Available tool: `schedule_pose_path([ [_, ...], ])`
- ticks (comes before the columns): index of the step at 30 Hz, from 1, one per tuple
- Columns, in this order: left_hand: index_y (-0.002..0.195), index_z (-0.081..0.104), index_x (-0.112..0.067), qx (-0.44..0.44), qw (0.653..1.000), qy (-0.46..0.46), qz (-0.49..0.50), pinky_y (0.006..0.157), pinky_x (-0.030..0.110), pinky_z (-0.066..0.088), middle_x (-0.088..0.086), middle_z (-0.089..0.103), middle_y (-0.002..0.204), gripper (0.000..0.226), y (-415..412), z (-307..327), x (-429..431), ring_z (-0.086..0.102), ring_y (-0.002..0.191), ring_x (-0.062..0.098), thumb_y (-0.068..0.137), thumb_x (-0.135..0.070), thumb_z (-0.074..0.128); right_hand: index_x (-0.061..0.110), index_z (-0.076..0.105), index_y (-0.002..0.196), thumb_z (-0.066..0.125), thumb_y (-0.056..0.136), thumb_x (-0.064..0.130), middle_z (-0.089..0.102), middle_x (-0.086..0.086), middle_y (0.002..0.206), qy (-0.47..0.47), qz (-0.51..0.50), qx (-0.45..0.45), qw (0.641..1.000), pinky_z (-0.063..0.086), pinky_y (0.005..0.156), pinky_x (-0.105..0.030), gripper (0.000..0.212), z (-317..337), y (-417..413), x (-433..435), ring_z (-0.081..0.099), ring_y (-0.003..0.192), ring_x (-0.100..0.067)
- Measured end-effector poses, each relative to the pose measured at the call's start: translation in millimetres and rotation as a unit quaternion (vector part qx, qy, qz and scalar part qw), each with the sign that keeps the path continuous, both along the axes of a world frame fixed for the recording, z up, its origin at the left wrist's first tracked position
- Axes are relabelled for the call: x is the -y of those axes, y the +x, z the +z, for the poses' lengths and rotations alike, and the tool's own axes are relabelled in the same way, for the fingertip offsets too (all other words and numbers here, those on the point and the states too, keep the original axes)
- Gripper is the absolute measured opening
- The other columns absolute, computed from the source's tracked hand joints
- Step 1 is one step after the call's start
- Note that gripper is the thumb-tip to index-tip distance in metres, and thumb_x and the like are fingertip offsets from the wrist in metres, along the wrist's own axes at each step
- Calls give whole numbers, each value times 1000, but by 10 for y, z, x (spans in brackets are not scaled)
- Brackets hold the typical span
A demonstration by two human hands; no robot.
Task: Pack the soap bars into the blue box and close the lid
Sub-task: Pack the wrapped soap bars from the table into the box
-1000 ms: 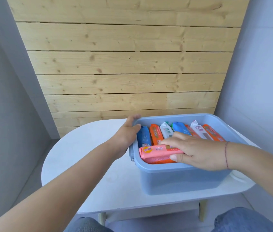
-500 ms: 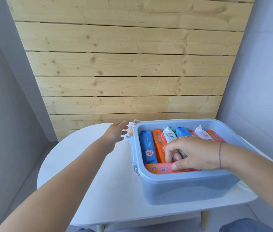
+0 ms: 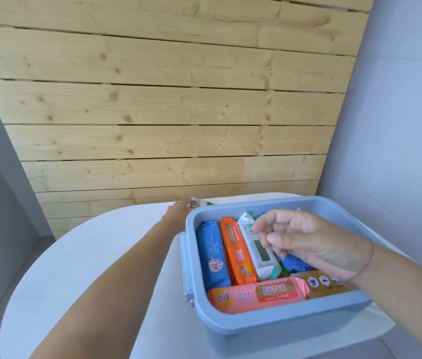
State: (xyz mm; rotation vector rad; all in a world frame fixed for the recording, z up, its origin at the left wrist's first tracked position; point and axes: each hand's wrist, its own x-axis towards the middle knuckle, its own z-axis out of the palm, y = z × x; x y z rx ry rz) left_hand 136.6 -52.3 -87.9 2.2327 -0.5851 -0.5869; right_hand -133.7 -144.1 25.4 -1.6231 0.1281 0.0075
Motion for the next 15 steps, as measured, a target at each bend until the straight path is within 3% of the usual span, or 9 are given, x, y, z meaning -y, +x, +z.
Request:
schedule_pose_path([
  [3,122,57,-4,13,999,-6,-46,99,38,45,15,59,128,34,-14,9,-39,55,118,33,91,-18,52,15,73,90,89,50,37,62,-1,73,76,-42,12,996,46,54,-17,49,-39,17,92,53,58,-7],
  [6,111,62,-14,29,999,-38,-7,72,30,52,4,65,106,42,-120,174,-319,61,94,24,74,-32,58,14,73,88,90,46,37,63,-1,70,89,-81,14,993,46,50,-17,51,-45,18,113,53,56,-7],
  [8,102,60,-26,15,996,-83,28,61,25,46,0,62,91,41,-126,334,-556,57,80,21,61,-28,67,14,71,87,81,61,28,62,-1,70,92,-107,9,990,44,49,-17,31,-33,24,117,53,54,-7],
  [10,98,63,-27,11,990,-139,27,62,26,44,-2,61,85,44,-183,617,-789,55,76,20,55,-22,71,12,68,88,60,83,9,59,-2,71,95,-142,15,985,42,48,-16,9,14,2,96,51,53,-7],
  [12,107,64,-29,32,982,-185,-4,65,25,44,-4,63,88,52,-296,983,-917,56,76,17,58,-18,74,11,66,89,49,90,-1,58,-3,71,77,-171,23,982,43,48,-16,21,34,9,137,50,53,-8],
  [15,124,57,-36,56,973,-206,-84,69,22,51,-9,66,102,66,-610,1505,-992,62,84,10,66,-14,78,12,66,89,48,91,-1,58,-2,72,65,-199,51,977,44,49,-15,22,188,18,168,51,54,-7],
])
